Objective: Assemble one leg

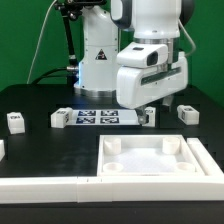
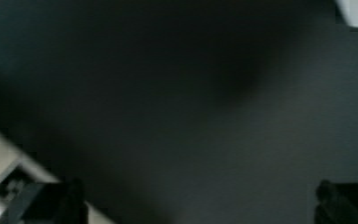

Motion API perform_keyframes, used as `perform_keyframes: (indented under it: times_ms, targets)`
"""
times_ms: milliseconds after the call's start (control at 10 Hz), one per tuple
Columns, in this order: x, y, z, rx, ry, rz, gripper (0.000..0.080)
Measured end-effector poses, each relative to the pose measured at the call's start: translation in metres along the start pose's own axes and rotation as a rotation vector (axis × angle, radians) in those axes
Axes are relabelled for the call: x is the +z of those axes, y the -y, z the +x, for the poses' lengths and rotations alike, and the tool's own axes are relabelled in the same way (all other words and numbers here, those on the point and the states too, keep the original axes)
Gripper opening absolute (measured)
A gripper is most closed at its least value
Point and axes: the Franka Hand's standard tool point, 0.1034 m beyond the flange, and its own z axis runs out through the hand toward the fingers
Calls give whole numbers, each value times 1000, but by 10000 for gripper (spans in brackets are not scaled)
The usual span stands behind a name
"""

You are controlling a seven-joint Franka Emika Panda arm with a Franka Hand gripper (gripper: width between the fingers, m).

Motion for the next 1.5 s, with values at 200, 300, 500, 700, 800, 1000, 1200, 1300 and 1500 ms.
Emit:
perform_keyframes:
  times_ms: [200,300,500,700,800,1000,1200,1300,1500]
  targets:
    - [3,12,0,198,2,19,648]
    - [5,20,1,259,2,24,648]
    - [5,19,1,279,0,30,648]
    - [6,21,1,279,1,31,648]
    - [10,29,-4,315,-18,31,648]
    - [20,69,-16,343,-2,47,648]
    - [20,85,-13,354,5,49,648]
    - [18,90,-11,352,9,51,648]
    - [10,94,-4,353,59,59,648]
